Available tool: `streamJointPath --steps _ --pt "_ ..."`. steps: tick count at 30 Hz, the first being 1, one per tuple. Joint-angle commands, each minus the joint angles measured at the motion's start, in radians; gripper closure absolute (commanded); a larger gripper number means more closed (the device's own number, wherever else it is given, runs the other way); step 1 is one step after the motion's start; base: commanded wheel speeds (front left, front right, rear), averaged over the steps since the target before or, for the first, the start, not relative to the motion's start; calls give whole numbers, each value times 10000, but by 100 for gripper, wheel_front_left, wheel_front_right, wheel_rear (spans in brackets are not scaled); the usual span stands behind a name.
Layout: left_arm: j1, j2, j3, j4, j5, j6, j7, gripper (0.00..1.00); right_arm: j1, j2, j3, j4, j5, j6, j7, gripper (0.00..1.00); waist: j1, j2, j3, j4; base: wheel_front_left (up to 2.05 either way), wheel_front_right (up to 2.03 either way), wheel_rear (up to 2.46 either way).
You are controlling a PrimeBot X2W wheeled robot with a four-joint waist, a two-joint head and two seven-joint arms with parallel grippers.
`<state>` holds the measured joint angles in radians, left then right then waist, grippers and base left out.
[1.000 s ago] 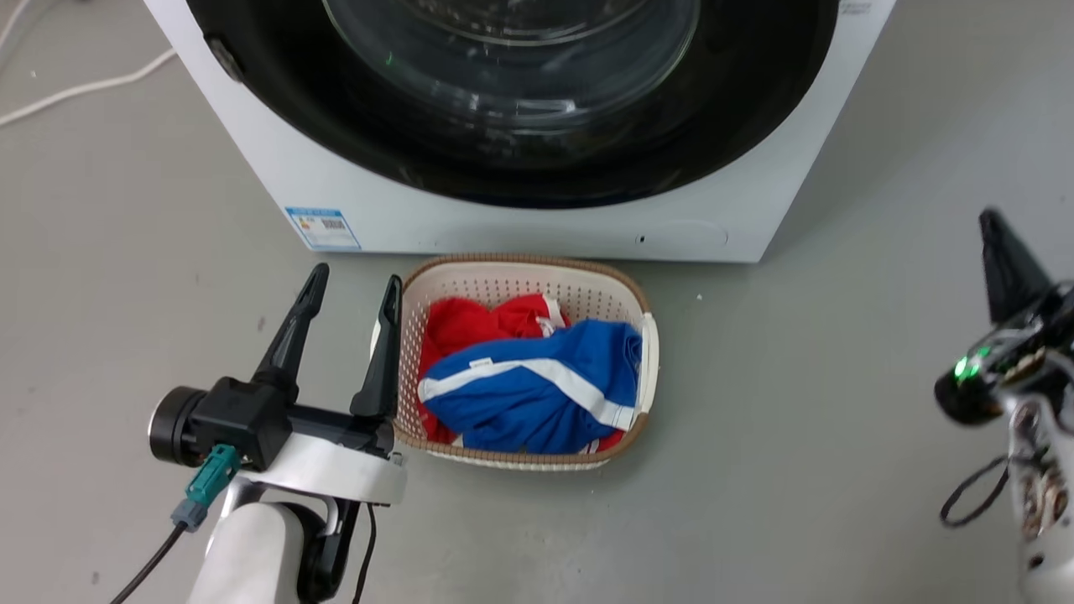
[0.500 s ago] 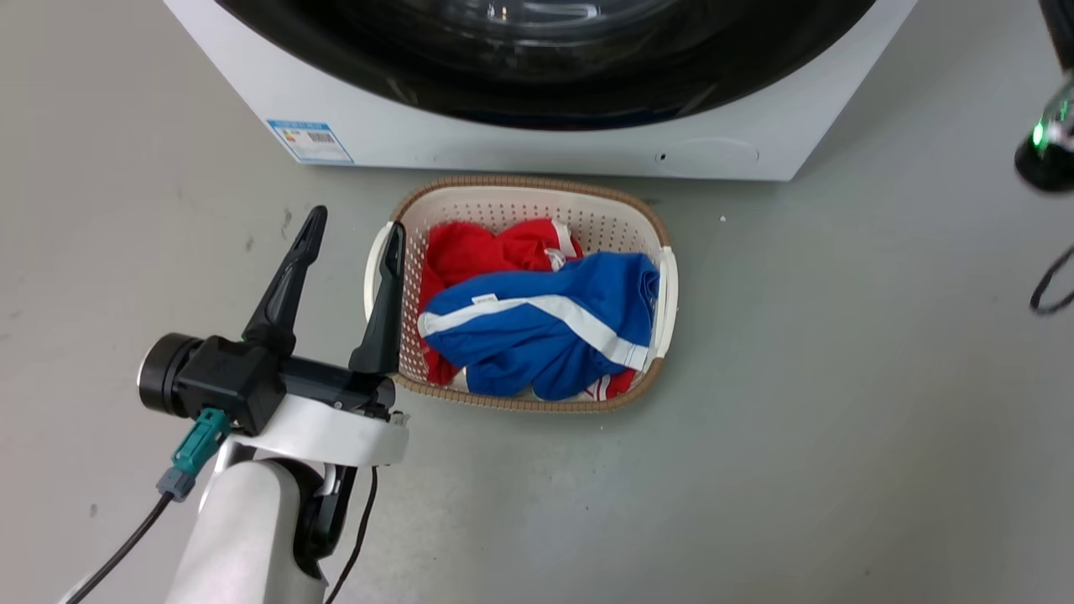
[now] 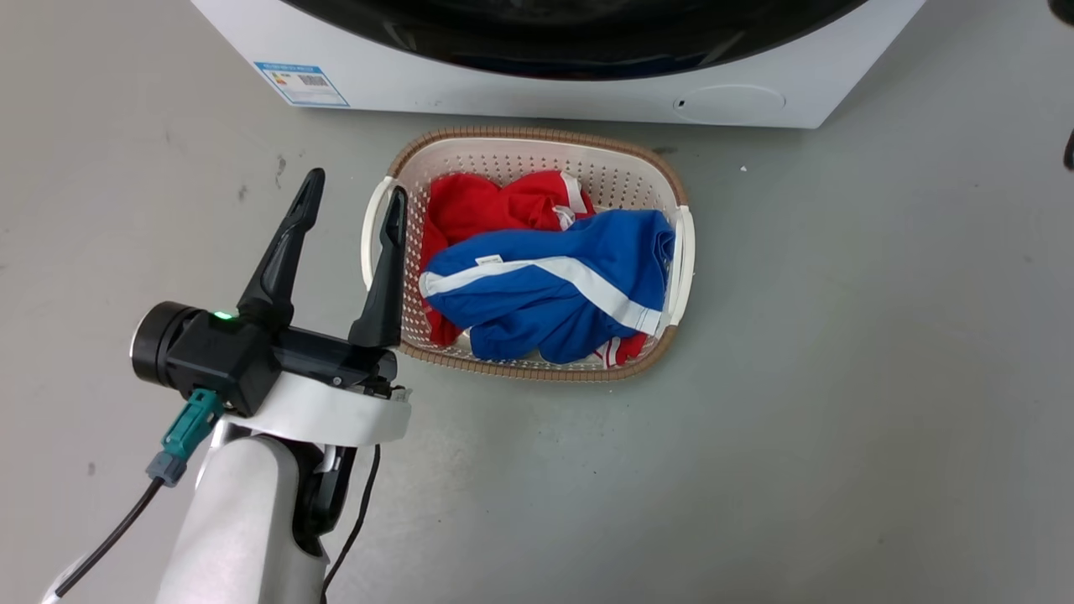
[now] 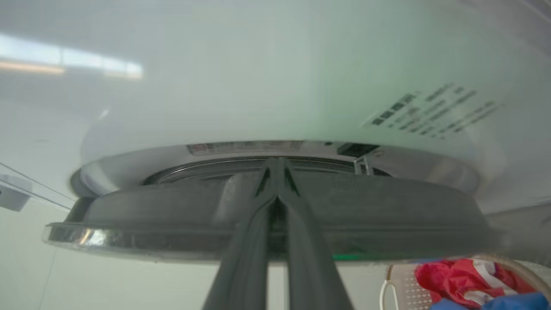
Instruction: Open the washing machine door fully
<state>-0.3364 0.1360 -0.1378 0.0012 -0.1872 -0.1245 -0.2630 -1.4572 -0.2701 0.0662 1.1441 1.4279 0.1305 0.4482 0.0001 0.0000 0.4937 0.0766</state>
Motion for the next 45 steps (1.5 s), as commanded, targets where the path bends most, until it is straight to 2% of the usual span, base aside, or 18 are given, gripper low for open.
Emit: streamJointPath --steps 1,10,22,28,37,44,45 --pt "-201 -26 41 -63 -34 -35 -25 0 -377 142 140 249 -176 3 111 100 -1 0 157 36 0 0 0" --pt "-264 -110 76 -50 46 -38 -25 0 -708 219 490 694 -555 4 724 100 -1 0 271 76 0 0 0" --pt "182 -162 56 318 131 -53 -25 0 849 100 563 -92 -251 4 2514 100 -1 0 -591 -76 0 0 0" --pt "672 -221 66 507 173 -55 -25 0 2085 218 597 -865 32 4 3687 100 -1 0 -1328 -140 0 0 0" --pt "1320 -325 244 875 227 -16 -25 0 3895 529 758 -2034 192 4 4707 100 -1 0 -2431 -125 0 0 0" --pt "1680 -252 106 1129 350 -29 -25 0 5444 1084 938 -3331 331 4 5217 100 -1 0 -3045 -77 0 0 0" --pt "1809 -222 28 1253 335 -37 -25 0 6119 1315 1017 -3897 335 4 5335 100 -1 0 -3309 -10 0 0 0"
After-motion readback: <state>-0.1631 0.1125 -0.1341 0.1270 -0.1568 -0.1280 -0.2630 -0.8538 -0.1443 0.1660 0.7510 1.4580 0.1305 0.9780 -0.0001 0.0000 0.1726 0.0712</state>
